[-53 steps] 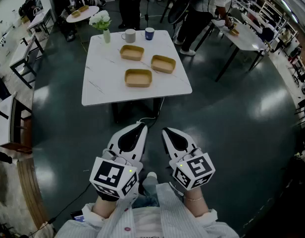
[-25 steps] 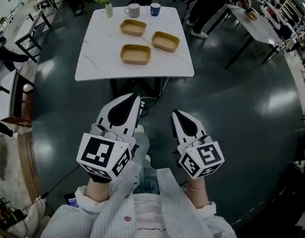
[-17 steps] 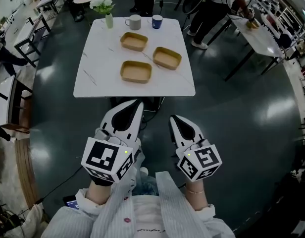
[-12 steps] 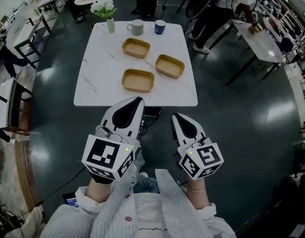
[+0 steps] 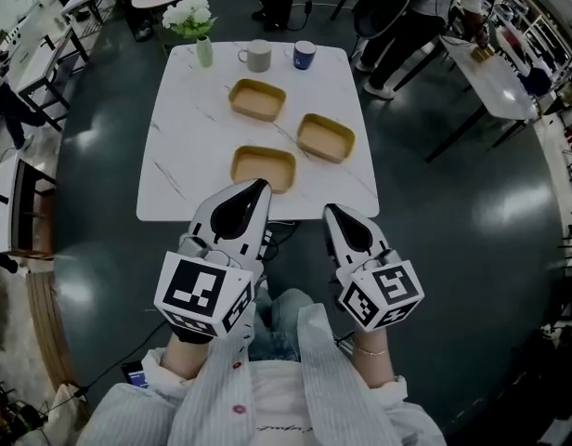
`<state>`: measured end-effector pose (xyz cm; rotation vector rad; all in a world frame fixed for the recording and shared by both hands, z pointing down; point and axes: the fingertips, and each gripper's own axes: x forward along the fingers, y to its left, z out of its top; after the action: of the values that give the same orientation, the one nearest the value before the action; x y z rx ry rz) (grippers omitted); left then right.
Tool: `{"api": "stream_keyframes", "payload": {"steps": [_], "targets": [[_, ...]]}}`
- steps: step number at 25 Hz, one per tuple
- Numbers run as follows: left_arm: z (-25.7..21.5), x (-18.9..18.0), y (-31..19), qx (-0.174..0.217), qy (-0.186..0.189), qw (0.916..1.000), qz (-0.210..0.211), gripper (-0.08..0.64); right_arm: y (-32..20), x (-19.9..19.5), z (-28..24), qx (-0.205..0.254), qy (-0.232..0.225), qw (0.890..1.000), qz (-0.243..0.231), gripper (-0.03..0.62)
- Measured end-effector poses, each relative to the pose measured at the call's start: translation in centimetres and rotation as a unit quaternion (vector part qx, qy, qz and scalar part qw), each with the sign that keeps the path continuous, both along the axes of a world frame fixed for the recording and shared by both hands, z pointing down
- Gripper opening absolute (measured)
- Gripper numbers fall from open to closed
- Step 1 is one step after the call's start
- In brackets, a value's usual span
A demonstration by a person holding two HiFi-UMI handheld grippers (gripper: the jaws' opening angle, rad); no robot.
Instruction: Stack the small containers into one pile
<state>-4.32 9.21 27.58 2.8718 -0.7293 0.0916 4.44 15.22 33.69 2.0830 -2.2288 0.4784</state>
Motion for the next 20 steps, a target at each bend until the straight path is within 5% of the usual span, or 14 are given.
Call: {"api": "stream_keyframes", "payload": {"steps": [13, 20], "targets": [[2.3, 3.6, -4.8, -0.026, -0.017, 0.9992, -0.027, 0.018, -5.1, 4.1, 2.4, -0.031, -0.022, 0.999, -0.028, 0.012], [1.9, 9.0, -9.0, -0.023, -0.015, 0.9979, -0.058, 0.018, -10.2, 8.9, 2.4, -0.036, -0.016, 0.996, -0.074, 0.011]]}}
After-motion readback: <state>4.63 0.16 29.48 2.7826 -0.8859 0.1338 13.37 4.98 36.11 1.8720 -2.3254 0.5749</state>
